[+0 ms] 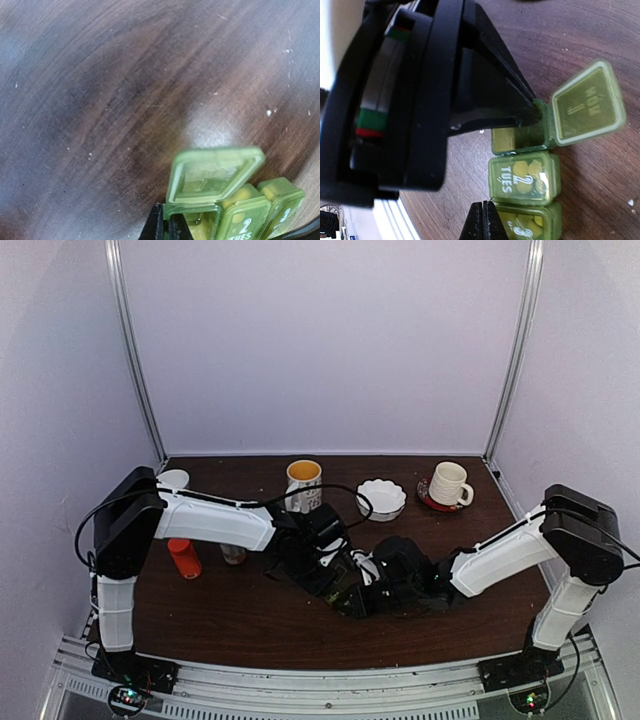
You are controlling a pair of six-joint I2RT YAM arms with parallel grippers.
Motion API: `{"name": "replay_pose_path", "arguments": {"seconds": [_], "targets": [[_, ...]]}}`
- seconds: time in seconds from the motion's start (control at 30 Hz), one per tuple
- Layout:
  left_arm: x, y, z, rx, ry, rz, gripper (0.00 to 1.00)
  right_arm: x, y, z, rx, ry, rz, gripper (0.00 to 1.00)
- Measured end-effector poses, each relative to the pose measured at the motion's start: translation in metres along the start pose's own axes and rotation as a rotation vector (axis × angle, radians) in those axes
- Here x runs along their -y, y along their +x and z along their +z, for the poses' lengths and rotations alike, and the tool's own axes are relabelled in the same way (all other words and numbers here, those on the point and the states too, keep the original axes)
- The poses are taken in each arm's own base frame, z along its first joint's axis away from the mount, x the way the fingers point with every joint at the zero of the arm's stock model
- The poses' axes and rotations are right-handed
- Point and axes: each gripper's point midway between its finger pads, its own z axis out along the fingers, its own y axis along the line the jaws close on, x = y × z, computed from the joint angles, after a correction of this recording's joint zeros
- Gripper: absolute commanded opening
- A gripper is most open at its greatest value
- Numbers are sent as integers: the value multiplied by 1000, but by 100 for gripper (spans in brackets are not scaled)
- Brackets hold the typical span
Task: Sort the pills into containers
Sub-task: Close the lid of the pill container in the compartment of the pill container, then pick up the pill bottle from the center of the board.
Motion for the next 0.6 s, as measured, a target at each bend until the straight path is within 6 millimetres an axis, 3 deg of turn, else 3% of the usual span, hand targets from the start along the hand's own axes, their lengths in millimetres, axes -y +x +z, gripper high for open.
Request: {"name": "replay_pose_path", "arguments": {"seconds": [0.17, 0.33, 0.6], "targets": [[1, -7, 2, 19, 1, -20, 0, 5, 10, 7, -21, -1, 15, 0], [1, -11, 3, 28, -1, -28, 2, 8, 23, -2, -41, -14, 25, 0], [4, -11, -4, 2, 2, -26, 21, -28, -15, -49, 116, -92, -47, 1]]}}
